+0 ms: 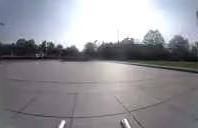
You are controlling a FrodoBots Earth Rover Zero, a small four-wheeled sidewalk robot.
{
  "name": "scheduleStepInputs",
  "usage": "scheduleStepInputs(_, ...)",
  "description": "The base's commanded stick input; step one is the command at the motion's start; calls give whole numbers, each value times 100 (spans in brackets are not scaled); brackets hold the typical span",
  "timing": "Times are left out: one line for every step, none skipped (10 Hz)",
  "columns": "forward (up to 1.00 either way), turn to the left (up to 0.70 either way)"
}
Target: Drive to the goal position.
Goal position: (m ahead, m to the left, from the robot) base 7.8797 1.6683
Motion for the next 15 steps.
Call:
scheduleStepInputs(100,0)
scheduleStepInputs(100,0)
scheduleStepInputs(100,0)
scheduleStepInputs(100,0)
scheduleStepInputs(100,0)
scheduleStepInputs(100,0)
scheduleStepInputs(100,0)
scheduleStepInputs(100,3)
scheduleStepInputs(100,1)
scheduleStepInputs(100,5)
scheduleStepInputs(100,14)
scheduleStepInputs(100,14)
scheduleStepInputs(100,5)
scheduleStepInputs(100,28)
scheduleStepInputs(100,40)
